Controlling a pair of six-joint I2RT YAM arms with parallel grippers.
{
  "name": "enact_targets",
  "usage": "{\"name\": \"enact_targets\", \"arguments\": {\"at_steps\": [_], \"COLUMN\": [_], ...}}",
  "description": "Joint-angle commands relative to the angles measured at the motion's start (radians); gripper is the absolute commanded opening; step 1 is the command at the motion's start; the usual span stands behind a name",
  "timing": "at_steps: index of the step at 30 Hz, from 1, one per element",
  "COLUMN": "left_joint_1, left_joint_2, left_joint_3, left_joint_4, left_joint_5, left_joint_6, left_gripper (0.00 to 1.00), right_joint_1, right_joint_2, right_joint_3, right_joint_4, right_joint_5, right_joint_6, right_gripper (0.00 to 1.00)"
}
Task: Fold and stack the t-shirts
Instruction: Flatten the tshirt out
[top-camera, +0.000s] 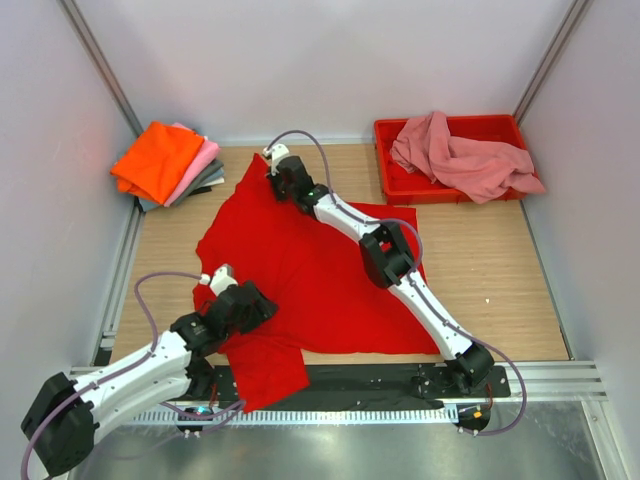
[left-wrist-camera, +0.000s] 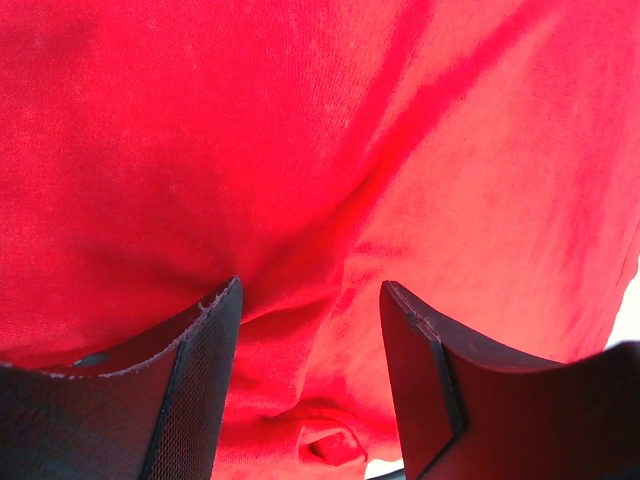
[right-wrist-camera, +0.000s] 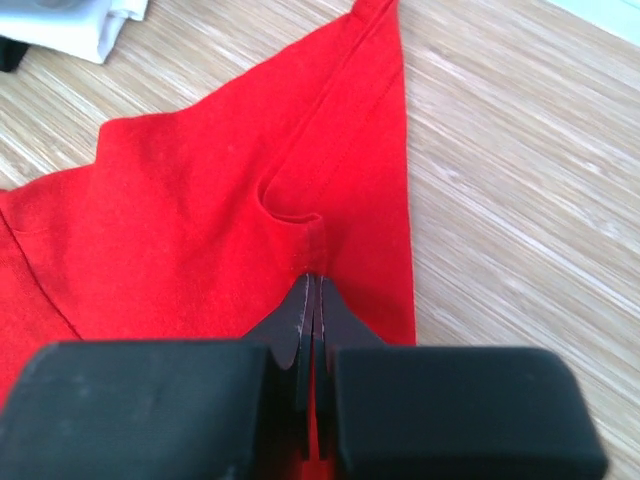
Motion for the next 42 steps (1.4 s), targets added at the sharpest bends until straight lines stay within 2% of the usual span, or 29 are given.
{"name": "enact_targets", "arguments": {"at_steps": [1, 5, 14, 26, 27, 28, 29, 30, 32, 37, 40, 42], "left_joint_1": [-0.003, -0.003, -0.003, -0.003, -0.003, -0.003, -0.005, -0.003, -0.003, -0.005, -0.003, -0.003], "left_joint_2": [0.042, 0.054, 0.056, 0.068, 0.068, 0.070, 0.068, 0.065, 0.064, 0.061, 0.053, 0.048], "left_joint_3": [-0.020, -0.012, -0.011, -0.003, -0.003, -0.005, -0.005, -0.005, -0.006, -0.006, -0.009, -0.009], "left_joint_4": [-0.118, -0.119, -0.119, -0.118, -0.119, -0.119, -0.118, -0.119, -0.119, -0.118, -0.118, -0.119], "left_joint_5": [-0.036, -0.037, -0.038, -0.044, -0.044, -0.043, -0.044, -0.044, -0.043, -0.043, -0.041, -0.041], "left_joint_6": [-0.003, -0.002, -0.002, 0.000, 0.001, 0.001, 0.001, 0.001, 0.001, 0.001, 0.001, 0.003], "left_gripper": [0.60, 0.59, 0.59, 0.58, 0.58, 0.58, 0.58, 0.58, 0.58, 0.58, 0.58, 0.58], "right_joint_1": [-0.004, -0.010, -0.068, -0.156, -0.156, -0.160, -0.163, -0.165, -0.168, -0.169, -0.169, -0.165], "right_joint_2": [-0.060, -0.098, -0.104, -0.078, -0.075, -0.072, -0.072, -0.074, -0.084, -0.197, -0.335, -0.437], "right_joint_3": [-0.065, -0.128, -0.093, -0.093, -0.093, -0.091, -0.093, -0.091, -0.094, -0.156, -0.252, -0.378], "right_joint_4": [0.129, 0.217, 0.274, 0.329, 0.346, 0.351, 0.357, 0.363, 0.357, 0.338, 0.323, 0.324], "right_joint_5": [-0.069, -0.071, 0.053, 0.092, 0.092, 0.092, 0.092, 0.098, 0.107, 0.115, 0.120, 0.133], "right_joint_6": [0.004, 0.046, 0.144, 0.192, 0.187, 0.176, 0.172, 0.170, 0.172, 0.156, 0.158, 0.164], "right_gripper": [0.01, 0.01, 0.01, 0.01, 0.04, 0.12, 0.40, 0.57, 0.82, 0.93, 0.97, 1.00]}}
